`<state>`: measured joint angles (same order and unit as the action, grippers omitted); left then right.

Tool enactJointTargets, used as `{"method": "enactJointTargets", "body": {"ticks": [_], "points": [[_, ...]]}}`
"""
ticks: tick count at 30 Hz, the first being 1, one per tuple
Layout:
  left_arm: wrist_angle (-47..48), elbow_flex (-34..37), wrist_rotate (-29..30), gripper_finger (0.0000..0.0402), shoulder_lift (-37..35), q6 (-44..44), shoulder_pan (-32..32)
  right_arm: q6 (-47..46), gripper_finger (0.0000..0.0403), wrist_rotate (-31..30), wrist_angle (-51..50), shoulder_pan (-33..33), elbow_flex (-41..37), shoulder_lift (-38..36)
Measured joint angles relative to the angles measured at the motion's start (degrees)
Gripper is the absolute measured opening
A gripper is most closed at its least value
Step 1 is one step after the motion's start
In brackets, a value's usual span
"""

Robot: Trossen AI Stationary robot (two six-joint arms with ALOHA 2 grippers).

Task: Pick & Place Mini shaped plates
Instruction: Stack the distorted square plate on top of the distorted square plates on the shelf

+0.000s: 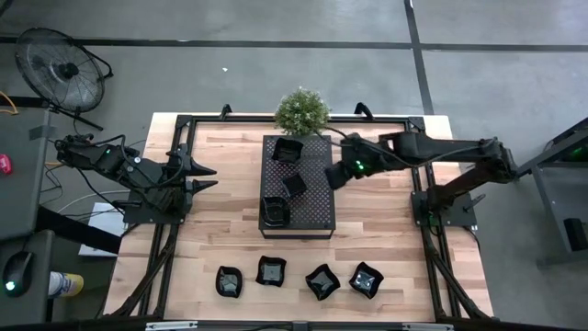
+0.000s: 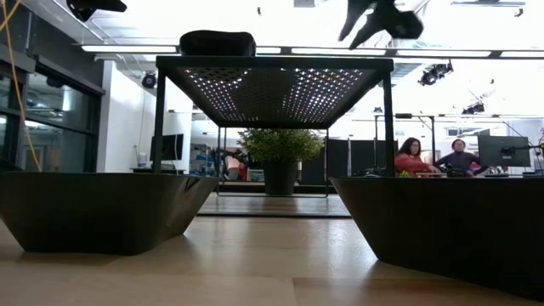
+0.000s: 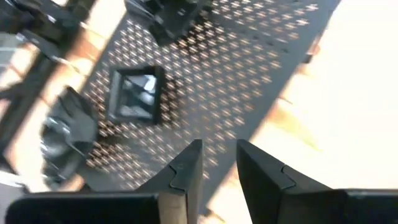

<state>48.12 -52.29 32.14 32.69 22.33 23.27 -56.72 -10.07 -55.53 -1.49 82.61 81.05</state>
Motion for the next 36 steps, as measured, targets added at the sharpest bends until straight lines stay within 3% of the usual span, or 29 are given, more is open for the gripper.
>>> {"method": "enactJointTargets", "body": {"ticks": [10, 17, 23, 36], "points": [[-0.02, 0.01, 0.36, 0.0133, 0.0, 3.42, 0.0, 0.02, 0.0092, -7.09, -6.42, 9.83, -0.54, -1.98], [-0.43, 0.02, 1.42, 0.0133, 0.02, 5.07, 0.0, -5.83, 0.0092, -7.14, 1.41, 17.88, -12.26, -5.43], [-0.44, 0.02, 1.44, 0.0133, 0.09, 8.38, 0.0, -11.55, 0.0088, -5.04, 8.15, 23.41, -22.18, -10.85], [0.09, 0.02, 1.46, 0.0133, 0.09, 12.74, 0.0, -13.52, 0.0083, 9.31, 13.42, 33.85, -34.17, -14.07]]}}
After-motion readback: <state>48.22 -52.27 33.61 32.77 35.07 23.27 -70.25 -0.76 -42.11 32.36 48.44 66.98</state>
